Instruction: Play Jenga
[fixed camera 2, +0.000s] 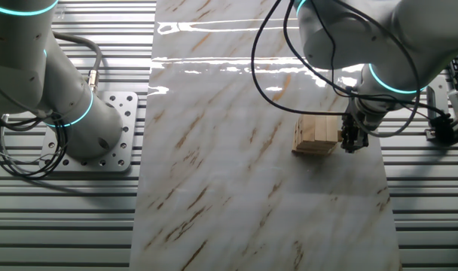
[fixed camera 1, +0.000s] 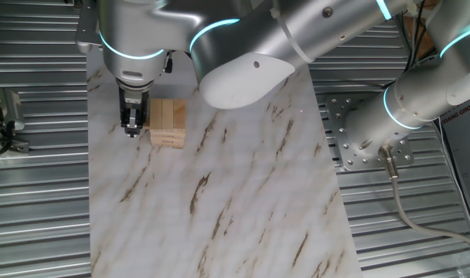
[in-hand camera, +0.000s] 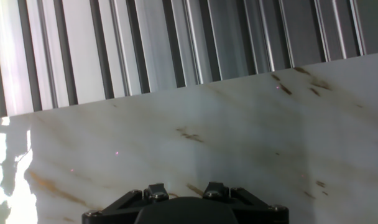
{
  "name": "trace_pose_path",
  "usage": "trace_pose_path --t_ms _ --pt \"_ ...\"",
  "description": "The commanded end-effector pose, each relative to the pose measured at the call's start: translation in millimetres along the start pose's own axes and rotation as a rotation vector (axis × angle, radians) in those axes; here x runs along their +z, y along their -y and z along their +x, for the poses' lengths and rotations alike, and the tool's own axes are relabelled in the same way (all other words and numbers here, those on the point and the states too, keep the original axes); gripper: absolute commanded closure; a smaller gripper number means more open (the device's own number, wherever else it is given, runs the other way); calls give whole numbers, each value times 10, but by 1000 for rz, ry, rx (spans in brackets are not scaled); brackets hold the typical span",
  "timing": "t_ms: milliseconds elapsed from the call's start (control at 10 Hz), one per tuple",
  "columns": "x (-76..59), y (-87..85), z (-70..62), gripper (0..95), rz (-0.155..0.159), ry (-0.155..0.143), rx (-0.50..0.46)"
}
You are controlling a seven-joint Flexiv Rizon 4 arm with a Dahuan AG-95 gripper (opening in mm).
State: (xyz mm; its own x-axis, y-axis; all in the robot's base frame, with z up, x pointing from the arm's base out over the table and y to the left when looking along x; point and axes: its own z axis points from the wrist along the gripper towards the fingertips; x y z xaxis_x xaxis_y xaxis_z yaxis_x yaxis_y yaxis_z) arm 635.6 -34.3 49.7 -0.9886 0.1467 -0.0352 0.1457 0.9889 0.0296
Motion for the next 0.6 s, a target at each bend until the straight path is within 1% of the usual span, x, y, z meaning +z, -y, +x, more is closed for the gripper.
trace_pose_path --t_ms 100,600 --pt "-5 -4 6 570 1 0 0" --pt "-18 -12 28 570 -1 1 -1"
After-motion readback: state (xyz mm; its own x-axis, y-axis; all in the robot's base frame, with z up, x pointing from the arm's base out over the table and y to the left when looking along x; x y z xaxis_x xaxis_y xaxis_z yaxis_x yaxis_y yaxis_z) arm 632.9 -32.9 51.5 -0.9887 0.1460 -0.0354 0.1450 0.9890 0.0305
